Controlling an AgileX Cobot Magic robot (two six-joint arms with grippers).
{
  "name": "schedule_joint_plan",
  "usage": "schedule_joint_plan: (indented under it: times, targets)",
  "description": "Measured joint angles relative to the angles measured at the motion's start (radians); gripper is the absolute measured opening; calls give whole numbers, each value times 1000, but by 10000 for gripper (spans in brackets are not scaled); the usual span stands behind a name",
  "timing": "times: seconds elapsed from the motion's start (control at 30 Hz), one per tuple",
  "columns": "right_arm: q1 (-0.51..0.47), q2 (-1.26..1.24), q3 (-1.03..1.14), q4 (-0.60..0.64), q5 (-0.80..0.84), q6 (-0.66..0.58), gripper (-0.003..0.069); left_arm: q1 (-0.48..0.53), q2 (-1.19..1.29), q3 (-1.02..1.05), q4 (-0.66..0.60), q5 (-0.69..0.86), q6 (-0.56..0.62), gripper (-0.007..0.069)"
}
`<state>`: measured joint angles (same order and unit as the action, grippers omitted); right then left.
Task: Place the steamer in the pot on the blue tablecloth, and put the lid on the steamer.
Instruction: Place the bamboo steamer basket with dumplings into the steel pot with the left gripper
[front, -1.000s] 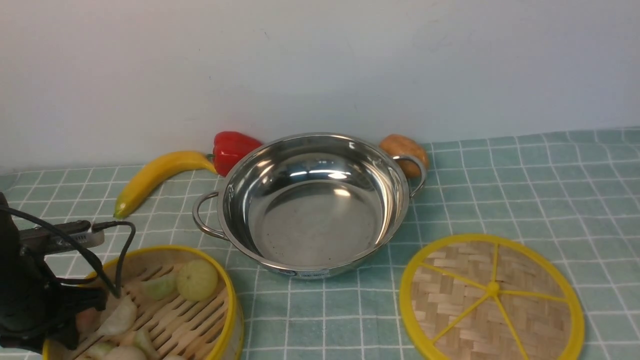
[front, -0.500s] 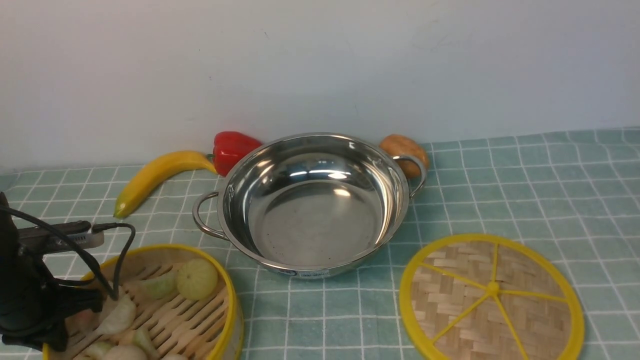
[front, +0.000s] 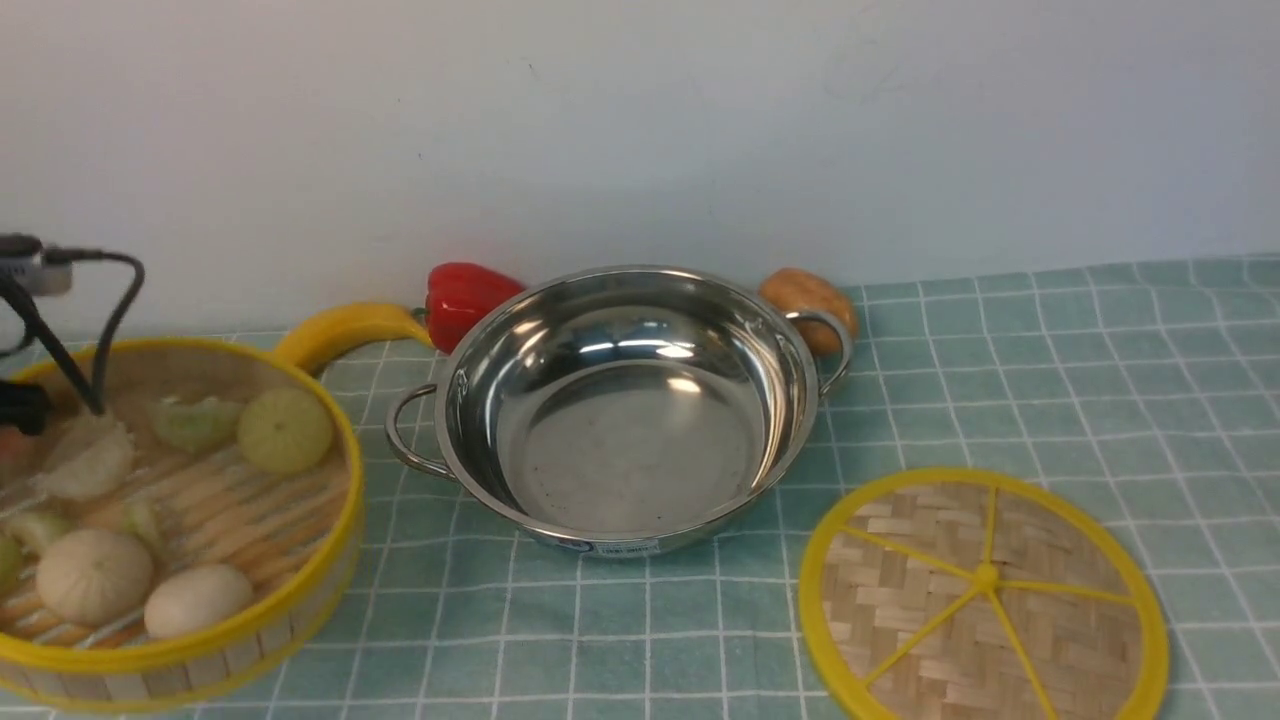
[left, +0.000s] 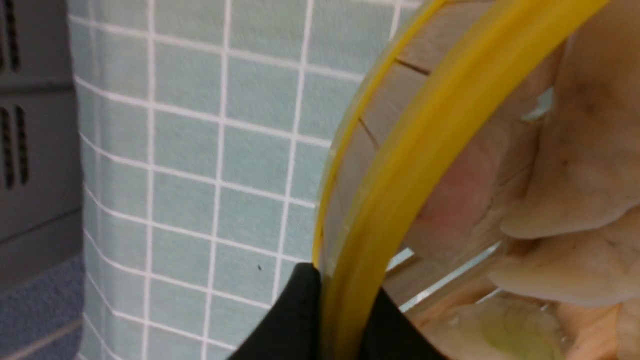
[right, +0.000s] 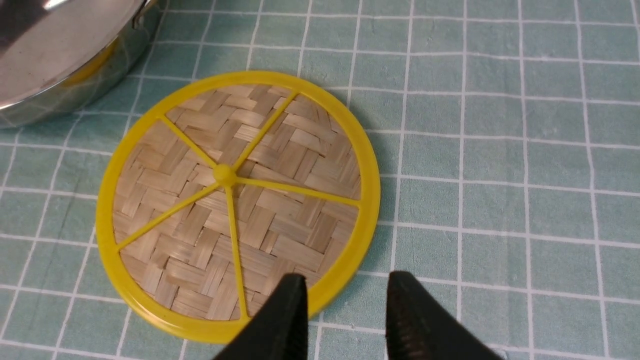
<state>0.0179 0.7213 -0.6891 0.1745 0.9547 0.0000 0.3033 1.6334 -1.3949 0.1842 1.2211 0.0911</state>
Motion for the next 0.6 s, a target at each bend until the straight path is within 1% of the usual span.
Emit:
schedule_joint_plan:
  times: [0.1, 0.13, 0.23, 0.3, 0.37, 0.53, 0.57, 0.6]
  targets:
    - [0, 0, 0, 2, 0, 0, 242, 0, 1, -156, -67, 5, 28, 39]
    - [0, 0, 0, 2, 0, 0, 242, 1, 1, -164, -80, 5, 31, 39]
    - [0, 0, 0, 7, 0, 0, 242, -17, 24, -293, -223, 8, 77, 39]
    - [0, 0, 0, 7, 0, 0, 242, -33, 37, -322, -255, 9, 78, 39]
    - [0, 0, 0, 10, 0, 0, 242, -112, 92, -393, -294, 9, 68, 39]
    - [0, 0, 0, 17, 0, 0, 242, -242, 199, -491, -293, 14, 31, 39]
    - [0, 0, 0, 22, 0, -5, 242, -290, 258, -535, -294, 14, 15, 39]
    - [0, 0, 0, 25, 0, -5, 242, -312, 285, -558, -294, 14, 6, 39]
